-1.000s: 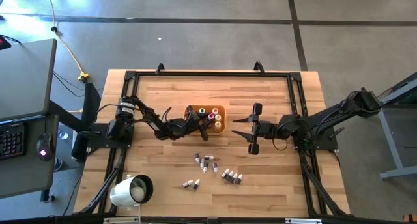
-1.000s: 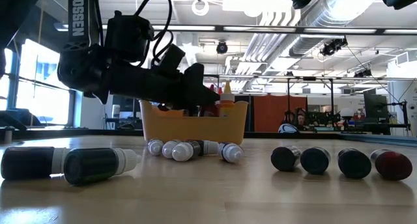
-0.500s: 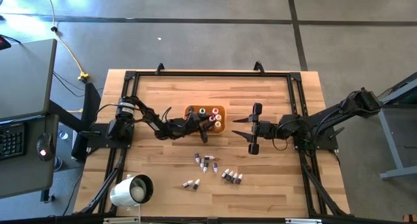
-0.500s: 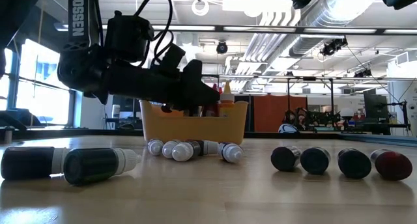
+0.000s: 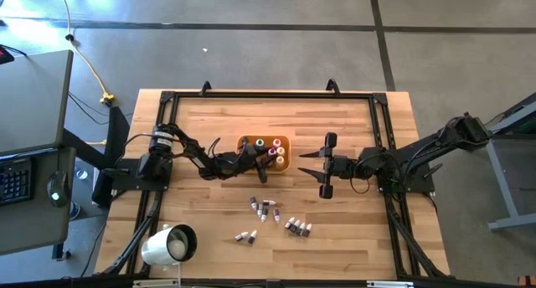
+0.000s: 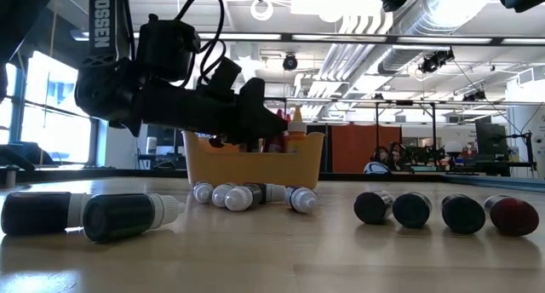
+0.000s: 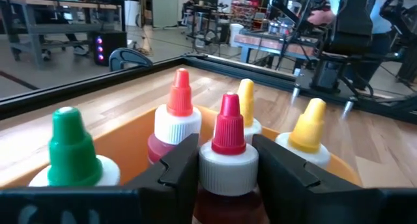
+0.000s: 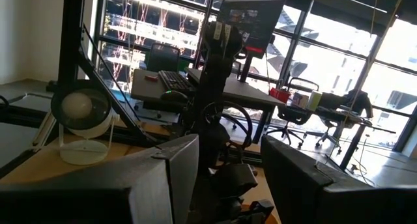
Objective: Pick & Place food coloring
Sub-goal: Put the large red food coloring bottle into the yellow bin, then put the small red food coloring bottle into the yellow bin
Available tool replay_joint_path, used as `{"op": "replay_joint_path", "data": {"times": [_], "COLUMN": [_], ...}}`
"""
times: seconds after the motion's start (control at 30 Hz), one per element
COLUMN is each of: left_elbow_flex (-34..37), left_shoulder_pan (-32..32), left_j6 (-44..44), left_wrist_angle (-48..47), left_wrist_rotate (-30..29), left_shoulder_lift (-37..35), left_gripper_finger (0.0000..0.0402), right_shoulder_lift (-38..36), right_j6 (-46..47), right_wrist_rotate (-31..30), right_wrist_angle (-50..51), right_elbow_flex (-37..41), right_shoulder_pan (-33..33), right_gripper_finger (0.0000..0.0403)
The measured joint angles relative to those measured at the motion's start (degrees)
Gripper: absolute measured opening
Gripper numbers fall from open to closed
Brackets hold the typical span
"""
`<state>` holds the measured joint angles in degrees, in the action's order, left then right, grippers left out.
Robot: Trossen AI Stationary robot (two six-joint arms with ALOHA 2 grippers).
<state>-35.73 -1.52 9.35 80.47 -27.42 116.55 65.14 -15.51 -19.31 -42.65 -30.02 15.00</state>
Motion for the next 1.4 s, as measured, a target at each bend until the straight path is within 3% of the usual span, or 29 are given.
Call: {"op": "replay_joint_path", "data": {"times": [0.27, 0.6, 0.9, 1.03, 1.13, 1.27, 1.4], "left_elbow_flex": [0.0, 0.1, 0.0, 0.0, 0.0, 0.0, 0.0], "left_shoulder_pan": [0.0, 0.0, -0.2, -1.3, -2.6, -5.6, -9.4], "left_j6": [0.0, 0.0, -5.8, -12.1, -15.6, -14.9, -13.4], "left_wrist_angle": [0.2, 1.7, 1.7, -2.8, -13.5, -29.1, -36.0], "left_wrist_rotate": [-0.1, 0.4, 4.5, 1.5, -5.2, -13.8, -19.6], "left_shoulder_lift": [0.0, -1.1, -9.2, -13.7, -17.8, -23.4, -27.5], "left_gripper_finger": [0.0184, 0.0188, 0.0188, 0.0188, 0.0181, 0.0147, 0.0093], "right_shoulder_lift": [0.0, 0.0, 0.0, 0.0, 0.0, 0.0, 0.0], "right_j6": [0.0, 0.0, 0.0, 0.0, 0.0, 0.0, 0.0], "right_wrist_rotate": [0.0, 0.0, 0.4, 0.4, 0.8, 0.8, 0.8], "right_wrist_angle": [0.0, 0.0, 0.0, 0.0, 0.0, 0.3, 0.4], "right_elbow_flex": [0.0, 0.0, 0.0, 0.0, 0.0, 0.0, 0.0], "right_shoulder_pan": [0.0, 0.0, 0.0, 0.0, 0.0, 0.0, 0.0], "right_gripper_finger": [0.0161, 0.0161, 0.0161, 0.0161, 0.0161, 0.0161, 0.0161]}}
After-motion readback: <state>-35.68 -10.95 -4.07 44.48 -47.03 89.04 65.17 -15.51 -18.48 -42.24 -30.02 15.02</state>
